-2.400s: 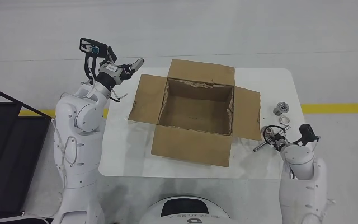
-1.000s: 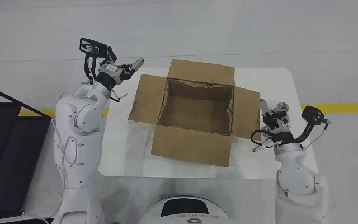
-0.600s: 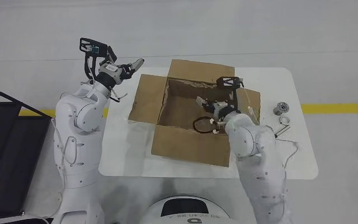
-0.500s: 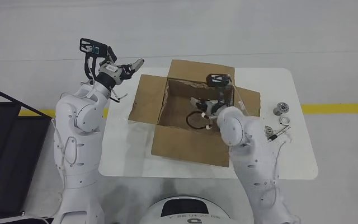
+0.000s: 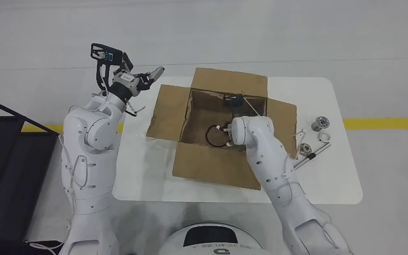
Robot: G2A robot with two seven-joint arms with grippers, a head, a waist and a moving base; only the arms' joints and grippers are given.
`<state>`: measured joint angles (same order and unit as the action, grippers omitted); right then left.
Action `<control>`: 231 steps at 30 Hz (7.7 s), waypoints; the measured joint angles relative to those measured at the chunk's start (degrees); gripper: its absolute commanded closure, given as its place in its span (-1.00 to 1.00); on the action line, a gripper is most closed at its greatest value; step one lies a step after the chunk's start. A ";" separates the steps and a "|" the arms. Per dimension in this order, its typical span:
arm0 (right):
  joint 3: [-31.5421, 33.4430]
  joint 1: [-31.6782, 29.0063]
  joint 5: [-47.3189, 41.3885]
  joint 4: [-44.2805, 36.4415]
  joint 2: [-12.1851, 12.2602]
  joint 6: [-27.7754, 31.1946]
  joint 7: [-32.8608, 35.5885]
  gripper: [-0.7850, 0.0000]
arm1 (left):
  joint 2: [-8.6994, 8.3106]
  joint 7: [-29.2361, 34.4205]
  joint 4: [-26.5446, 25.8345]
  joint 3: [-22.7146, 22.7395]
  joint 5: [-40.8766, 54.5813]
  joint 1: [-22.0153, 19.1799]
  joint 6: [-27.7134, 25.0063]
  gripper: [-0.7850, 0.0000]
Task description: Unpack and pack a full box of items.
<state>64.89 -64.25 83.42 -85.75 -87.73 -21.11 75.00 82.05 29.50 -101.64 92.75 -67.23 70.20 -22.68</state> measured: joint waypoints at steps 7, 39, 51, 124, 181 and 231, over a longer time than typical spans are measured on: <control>-0.79 -1.14 -1.51 -0.73 -0.23 1.01 2.18 -0.98 | 0.00 0.00 0.00 0.00 0.00 0.00 0.00 -1.00; -2.51 1.26 0.34 6.45 -1.38 -0.60 7.56 -1.00 | 0.00 0.00 0.00 0.00 0.00 0.00 0.00 -1.00; -2.49 8.26 -1.06 22.95 -4.43 -0.87 7.31 0.38 | 0.00 0.00 0.00 0.00 0.00 0.00 0.00 -1.00; -3.03 0.76 -32.55 -5.28 9.46 31.02 13.01 -0.01 | 0.00 0.00 0.00 0.00 0.00 0.00 0.00 -1.00; -4.71 -1.58 -29.79 -12.41 18.11 30.85 11.04 -1.00 | 0.00 0.00 0.00 0.00 0.00 0.00 0.00 -1.00; -30.35 13.74 -33.01 0.77 22.79 17.23 13.00 -0.22 | 0.00 0.00 0.00 0.00 0.00 0.00 0.00 -1.00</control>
<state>34.54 -50.51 50.40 -84.98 -64.95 -3.88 88.00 82.05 29.50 -101.64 92.75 -67.23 70.20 -22.68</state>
